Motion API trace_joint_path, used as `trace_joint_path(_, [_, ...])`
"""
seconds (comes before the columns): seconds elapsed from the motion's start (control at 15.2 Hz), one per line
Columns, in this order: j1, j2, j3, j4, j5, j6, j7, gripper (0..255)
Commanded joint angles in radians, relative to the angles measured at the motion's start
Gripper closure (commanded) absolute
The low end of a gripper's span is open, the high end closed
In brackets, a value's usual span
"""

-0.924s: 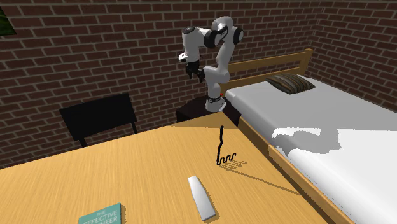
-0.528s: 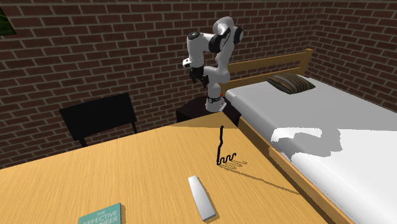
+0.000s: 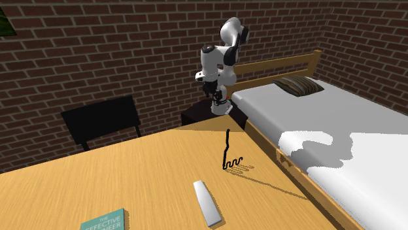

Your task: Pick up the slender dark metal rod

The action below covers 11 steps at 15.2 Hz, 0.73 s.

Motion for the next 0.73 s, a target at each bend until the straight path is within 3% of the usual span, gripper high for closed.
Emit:
trace_joint_path(0.0, [0.007,0.052,0.045,0.022,0.023,0.047,0.065,0])
trace_joint_path(0.33, [0.008,0.204,0.142,0.084,0.035,0.174,0.212,0])
trace_joint_path(0.66, [0.003,0.384,0.228,0.18,-0.012,0.288,0.376,0])
